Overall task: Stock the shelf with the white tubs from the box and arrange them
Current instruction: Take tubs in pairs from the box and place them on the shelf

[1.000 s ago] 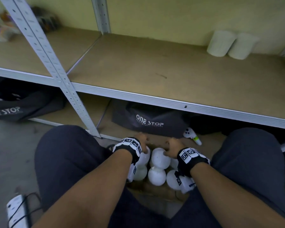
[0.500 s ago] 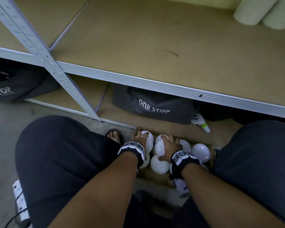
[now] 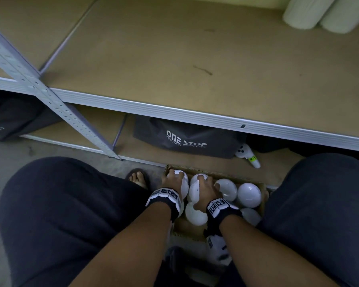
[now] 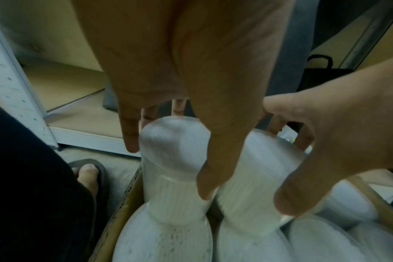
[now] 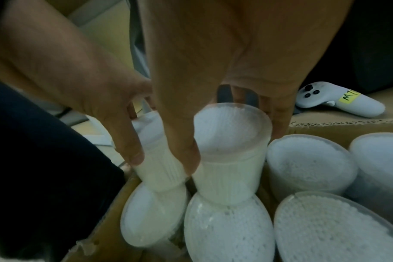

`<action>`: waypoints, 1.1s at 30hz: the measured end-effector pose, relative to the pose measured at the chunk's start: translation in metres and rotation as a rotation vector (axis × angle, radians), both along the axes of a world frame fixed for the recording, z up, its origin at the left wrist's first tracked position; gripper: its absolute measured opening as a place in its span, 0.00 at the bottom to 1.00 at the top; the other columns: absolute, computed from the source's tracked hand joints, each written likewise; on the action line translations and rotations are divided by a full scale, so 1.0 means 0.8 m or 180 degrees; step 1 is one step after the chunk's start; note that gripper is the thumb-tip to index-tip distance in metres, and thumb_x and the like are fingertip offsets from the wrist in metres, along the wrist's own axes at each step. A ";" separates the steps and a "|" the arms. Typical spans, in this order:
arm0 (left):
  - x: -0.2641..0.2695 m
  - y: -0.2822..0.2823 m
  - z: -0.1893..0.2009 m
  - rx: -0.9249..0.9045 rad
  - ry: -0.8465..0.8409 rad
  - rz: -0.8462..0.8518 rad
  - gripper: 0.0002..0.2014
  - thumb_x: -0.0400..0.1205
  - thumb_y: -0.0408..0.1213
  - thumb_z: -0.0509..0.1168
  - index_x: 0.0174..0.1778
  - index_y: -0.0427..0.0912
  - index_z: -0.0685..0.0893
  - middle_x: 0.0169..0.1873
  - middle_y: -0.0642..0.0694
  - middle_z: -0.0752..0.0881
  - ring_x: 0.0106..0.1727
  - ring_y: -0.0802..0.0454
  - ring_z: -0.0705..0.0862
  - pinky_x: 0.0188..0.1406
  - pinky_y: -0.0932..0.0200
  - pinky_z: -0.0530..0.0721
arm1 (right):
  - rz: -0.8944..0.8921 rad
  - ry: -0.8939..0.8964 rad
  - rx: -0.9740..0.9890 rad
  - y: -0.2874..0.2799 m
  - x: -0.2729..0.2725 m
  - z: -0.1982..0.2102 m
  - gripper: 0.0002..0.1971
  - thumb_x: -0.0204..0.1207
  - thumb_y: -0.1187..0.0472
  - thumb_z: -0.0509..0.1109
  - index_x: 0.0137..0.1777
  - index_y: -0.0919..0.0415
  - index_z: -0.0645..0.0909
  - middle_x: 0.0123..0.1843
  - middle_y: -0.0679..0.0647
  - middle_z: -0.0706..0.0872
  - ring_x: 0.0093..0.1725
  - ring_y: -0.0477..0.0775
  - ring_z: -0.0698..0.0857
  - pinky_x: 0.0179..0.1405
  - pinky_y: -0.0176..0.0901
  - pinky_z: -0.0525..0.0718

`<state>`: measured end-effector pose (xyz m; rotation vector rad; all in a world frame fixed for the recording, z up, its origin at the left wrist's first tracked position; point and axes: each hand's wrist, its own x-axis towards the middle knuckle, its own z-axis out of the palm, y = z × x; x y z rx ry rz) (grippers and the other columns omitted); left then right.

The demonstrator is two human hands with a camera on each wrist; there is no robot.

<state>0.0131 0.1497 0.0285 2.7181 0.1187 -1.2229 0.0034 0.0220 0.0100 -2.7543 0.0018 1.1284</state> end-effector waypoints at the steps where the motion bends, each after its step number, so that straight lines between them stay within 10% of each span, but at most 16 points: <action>1: 0.002 -0.001 0.004 -0.0016 -0.0018 0.0007 0.44 0.70 0.38 0.75 0.79 0.49 0.58 0.77 0.39 0.57 0.76 0.31 0.62 0.70 0.41 0.74 | -0.0040 0.0032 0.0040 -0.001 0.002 0.002 0.48 0.62 0.51 0.81 0.77 0.47 0.54 0.77 0.55 0.58 0.74 0.66 0.66 0.66 0.59 0.78; 16: 0.024 0.010 0.142 -0.0121 -0.0541 -0.0471 0.45 0.52 0.47 0.78 0.65 0.58 0.65 0.61 0.47 0.68 0.67 0.35 0.73 0.59 0.37 0.82 | -0.0587 -0.0417 0.0348 -0.014 0.025 0.130 0.49 0.56 0.50 0.83 0.75 0.51 0.60 0.73 0.58 0.62 0.74 0.70 0.68 0.68 0.57 0.78; 25: 0.008 0.031 0.268 -0.0479 -0.1050 -0.0565 0.49 0.62 0.47 0.79 0.77 0.58 0.61 0.67 0.47 0.67 0.70 0.38 0.67 0.61 0.37 0.81 | -0.0157 -0.0960 0.0785 -0.038 0.000 0.272 0.40 0.56 0.48 0.80 0.69 0.46 0.66 0.64 0.53 0.66 0.66 0.66 0.69 0.55 0.52 0.78; 33: 0.002 0.015 0.349 -0.0954 -0.2015 -0.0576 0.47 0.58 0.48 0.78 0.74 0.58 0.67 0.67 0.50 0.73 0.68 0.45 0.73 0.65 0.47 0.79 | -0.0053 -0.1747 0.0904 -0.069 -0.014 0.381 0.43 0.56 0.52 0.81 0.72 0.43 0.66 0.67 0.50 0.70 0.65 0.65 0.71 0.62 0.57 0.78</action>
